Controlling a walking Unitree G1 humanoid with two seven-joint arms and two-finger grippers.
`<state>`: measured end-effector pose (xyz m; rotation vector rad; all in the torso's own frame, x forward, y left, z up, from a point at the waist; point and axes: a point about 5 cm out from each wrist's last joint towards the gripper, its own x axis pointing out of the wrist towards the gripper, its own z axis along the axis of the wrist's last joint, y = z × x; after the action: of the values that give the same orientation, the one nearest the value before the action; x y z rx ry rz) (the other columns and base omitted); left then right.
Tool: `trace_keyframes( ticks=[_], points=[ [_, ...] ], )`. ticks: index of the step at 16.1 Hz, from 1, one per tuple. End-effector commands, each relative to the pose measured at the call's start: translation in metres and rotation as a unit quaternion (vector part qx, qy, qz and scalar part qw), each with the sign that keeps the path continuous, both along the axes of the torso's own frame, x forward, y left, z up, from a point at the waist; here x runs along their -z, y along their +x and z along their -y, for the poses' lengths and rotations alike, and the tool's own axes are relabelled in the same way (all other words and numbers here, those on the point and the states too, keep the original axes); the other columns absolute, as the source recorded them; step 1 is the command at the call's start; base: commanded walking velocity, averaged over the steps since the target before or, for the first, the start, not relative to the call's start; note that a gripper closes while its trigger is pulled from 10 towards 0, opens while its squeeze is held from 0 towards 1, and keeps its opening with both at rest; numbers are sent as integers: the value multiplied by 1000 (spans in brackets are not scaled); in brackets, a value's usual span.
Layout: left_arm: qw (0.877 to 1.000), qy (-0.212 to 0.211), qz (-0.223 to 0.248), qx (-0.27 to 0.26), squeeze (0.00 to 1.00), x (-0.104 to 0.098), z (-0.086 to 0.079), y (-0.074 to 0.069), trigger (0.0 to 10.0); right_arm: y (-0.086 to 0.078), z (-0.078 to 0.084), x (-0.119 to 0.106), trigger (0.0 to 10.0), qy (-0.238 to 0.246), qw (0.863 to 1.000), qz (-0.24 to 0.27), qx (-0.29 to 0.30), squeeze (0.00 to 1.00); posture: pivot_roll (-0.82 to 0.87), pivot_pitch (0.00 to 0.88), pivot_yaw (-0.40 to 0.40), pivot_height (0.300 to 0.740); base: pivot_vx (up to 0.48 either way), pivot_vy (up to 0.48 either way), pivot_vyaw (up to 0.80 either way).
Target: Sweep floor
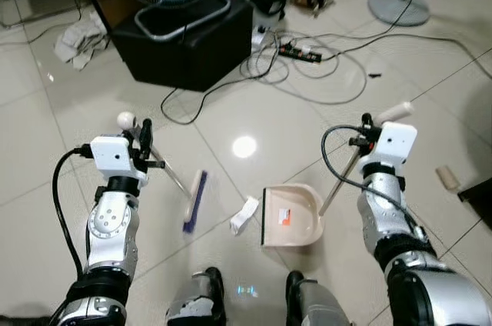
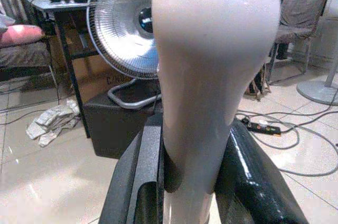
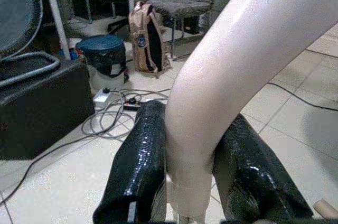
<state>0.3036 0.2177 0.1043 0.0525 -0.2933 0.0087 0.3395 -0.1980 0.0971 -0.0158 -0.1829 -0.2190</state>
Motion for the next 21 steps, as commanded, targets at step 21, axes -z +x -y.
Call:
trace_keyframes(
  ticks=[21],
  points=[
    [986,-96,-92,99,0,17,49,-6,10000,-7,-3,32,10000,59,991,-105,50,0,95,290,21,740,0,0,0]
  ],
)
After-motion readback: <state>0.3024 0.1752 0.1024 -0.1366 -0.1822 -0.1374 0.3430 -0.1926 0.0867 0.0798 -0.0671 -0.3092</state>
